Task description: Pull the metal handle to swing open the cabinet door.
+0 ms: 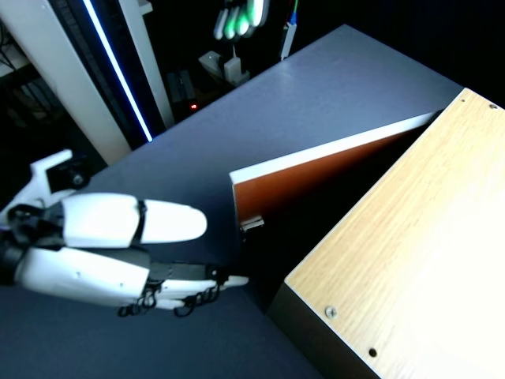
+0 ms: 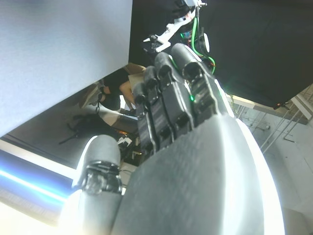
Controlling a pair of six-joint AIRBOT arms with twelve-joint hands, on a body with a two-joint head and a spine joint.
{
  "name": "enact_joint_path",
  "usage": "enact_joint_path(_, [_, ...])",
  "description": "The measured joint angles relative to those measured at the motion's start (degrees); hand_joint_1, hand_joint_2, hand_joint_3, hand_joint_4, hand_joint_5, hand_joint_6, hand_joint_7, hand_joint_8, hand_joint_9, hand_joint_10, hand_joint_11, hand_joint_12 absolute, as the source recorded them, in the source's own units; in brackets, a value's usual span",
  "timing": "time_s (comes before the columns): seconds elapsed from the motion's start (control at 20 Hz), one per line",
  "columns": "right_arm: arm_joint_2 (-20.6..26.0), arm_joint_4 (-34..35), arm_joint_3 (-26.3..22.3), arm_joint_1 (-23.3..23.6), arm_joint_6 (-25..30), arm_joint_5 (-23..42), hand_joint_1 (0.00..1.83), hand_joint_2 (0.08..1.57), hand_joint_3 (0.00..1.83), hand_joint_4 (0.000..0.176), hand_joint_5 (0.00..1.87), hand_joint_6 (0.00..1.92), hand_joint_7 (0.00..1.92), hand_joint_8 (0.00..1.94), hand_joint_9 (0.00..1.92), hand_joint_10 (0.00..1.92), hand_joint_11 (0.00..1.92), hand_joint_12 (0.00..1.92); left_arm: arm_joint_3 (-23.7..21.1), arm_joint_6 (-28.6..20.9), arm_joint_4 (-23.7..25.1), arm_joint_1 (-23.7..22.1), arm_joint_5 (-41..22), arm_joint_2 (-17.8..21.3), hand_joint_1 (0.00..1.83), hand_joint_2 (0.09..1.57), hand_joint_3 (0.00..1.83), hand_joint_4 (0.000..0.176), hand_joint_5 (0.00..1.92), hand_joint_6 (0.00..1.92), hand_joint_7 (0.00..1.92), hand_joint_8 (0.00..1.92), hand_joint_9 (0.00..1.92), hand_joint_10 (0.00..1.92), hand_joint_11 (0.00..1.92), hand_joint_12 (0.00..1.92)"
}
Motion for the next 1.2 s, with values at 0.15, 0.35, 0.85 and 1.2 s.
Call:
enact_joint_path(0.15, [-1.4, 2.1, 0.8, 0.0, 0.0, -0.9, 0.00, 1.57, 0.04, 0.000, 0.23, 0.00, 0.23, 0.00, 0.23, 0.00, 0.00, 0.68, 0.0, 0.0, 0.0, 0.0, 0.0, 0.0, 0.00, 1.57, 0.09, 0.000, 0.40, 0.00, 0.42, 0.00, 0.41, 0.00, 0.10, 0.75])
enact_joint_path(0.35, [-3.5, 3.5, 1.5, -0.1, 0.0, -1.0, 0.00, 1.57, 0.03, 0.000, 0.22, 0.00, 0.23, 0.00, 0.22, 0.00, 0.00, 0.68, 0.0, 0.0, 0.0, 0.0, 0.0, 0.0, 0.00, 1.57, 0.09, 0.000, 0.40, 0.00, 0.43, 0.00, 0.42, 0.00, 0.10, 0.75])
enact_joint_path(0.85, [-6.1, 4.5, 1.1, -1.1, -1.2, -0.8, 0.00, 1.57, 0.02, 0.000, 0.21, 0.00, 0.22, 0.00, 0.22, 0.00, 0.00, 0.67, 0.0, 0.0, 0.0, 0.0, 0.0, 0.0, 0.00, 1.57, 0.08, 0.000, 0.40, 0.00, 0.43, 0.00, 0.41, 0.00, 0.09, 0.74])
enact_joint_path(1.2, [-6.4, 4.6, -1.1, -1.6, -3.5, -0.2, 0.00, 1.57, 0.01, 0.000, 0.23, 0.00, 0.23, 0.00, 0.22, 0.00, 0.00, 0.64, 0.0, 0.0, 0.0, 0.0, 0.0, 0.0, 0.00, 1.57, 0.07, 0.000, 0.40, 0.00, 0.43, 0.00, 0.41, 0.00, 0.09, 0.74])
